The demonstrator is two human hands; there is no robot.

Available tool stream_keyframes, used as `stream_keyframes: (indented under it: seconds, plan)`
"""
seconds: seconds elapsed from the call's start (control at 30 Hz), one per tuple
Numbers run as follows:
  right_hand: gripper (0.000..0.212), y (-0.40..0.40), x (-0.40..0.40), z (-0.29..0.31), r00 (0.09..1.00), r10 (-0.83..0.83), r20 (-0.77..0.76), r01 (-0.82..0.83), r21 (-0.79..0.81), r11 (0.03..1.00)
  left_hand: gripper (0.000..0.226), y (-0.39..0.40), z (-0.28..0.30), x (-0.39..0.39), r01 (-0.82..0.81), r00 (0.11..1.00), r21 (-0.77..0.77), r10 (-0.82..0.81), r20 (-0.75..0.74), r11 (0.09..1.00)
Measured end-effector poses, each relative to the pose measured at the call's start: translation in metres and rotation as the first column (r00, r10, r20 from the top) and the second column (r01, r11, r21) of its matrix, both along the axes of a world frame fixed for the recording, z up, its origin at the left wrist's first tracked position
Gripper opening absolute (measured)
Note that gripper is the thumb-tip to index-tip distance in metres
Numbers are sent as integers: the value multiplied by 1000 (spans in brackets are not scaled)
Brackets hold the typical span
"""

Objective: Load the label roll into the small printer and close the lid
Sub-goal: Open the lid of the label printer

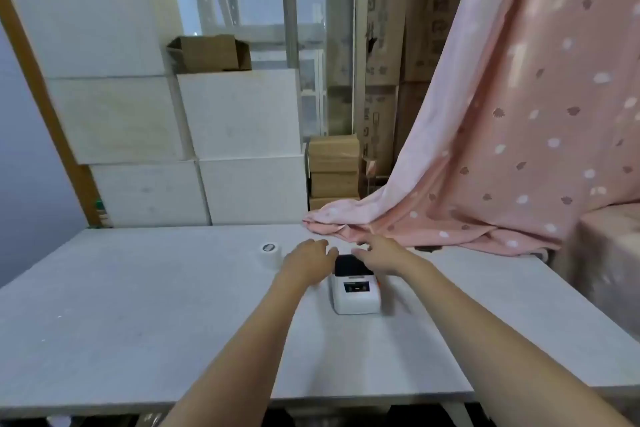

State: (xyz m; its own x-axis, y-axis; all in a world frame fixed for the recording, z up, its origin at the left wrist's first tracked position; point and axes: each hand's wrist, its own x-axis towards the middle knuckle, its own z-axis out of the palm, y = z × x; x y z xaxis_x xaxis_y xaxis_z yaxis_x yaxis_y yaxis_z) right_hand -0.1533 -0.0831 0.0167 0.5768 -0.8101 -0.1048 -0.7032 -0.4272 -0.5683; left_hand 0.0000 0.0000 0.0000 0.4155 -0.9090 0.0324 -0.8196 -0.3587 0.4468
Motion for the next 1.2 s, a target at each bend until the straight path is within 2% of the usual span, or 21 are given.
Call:
stream_keyframes:
  seconds: [0.13,0.27,0.37,0.43,0.53,0.6,0.7,0.77,0.87,0.93,1.03,1.1,1.17,1.2]
  plan:
    - [36,-4,-11,-25,975,-15,223,-21,158,987,44,-2,-27,0,5,958,-98,-33,-286,995]
    - [32,-9,-16,-56,889,-134,437,-9,310,951,37,2,-46,-4,-60,887,-253,-64,-456,966]
    - [32,-12,-16,-62,836,-193,514,1,349,937,26,3,-56,-5,-141,815,-320,-73,-574,937]
    - [29,-13,-13,-60,817,-226,530,4,387,922,28,3,-59,-4,-190,788,-346,-68,-612,919]
    - [26,-17,-6,-59,809,-292,511,47,440,897,29,5,-61,-2,-209,789,-383,-76,-610,900]
    - [25,-17,-2,-61,793,-338,506,95,446,890,38,9,-63,-3,-202,790,-390,-86,-607,899]
    - [30,-8,3,-64,776,-384,500,207,374,904,66,15,-66,-7,-139,831,-381,-102,-547,914]
    - [31,2,6,-64,779,-401,482,281,303,910,83,15,-68,-12,-63,876,-365,-124,-467,929]
    - [29,15,10,-61,734,-447,512,357,270,895,105,14,-68,-16,1,935,-313,-112,-337,950]
    - [29,22,13,-61,706,-480,521,411,250,877,104,15,-68,-16,-4,937,-300,-101,-335,954]
    - [32,26,9,-72,706,-473,527,447,186,875,80,20,-68,-12,-69,890,-329,-91,-446,942]
    - [31,28,1,-77,741,-426,520,408,156,900,70,22,-68,-7,-42,884,-344,-126,-451,938]
    - [38,31,-10,-81,782,-363,506,334,151,930,74,23,-69,-5,-7,891,-357,-157,-426,934]
    - [48,32,-16,-81,811,-316,492,280,147,949,78,23,-69,-4,1,890,-360,-165,-426,933]
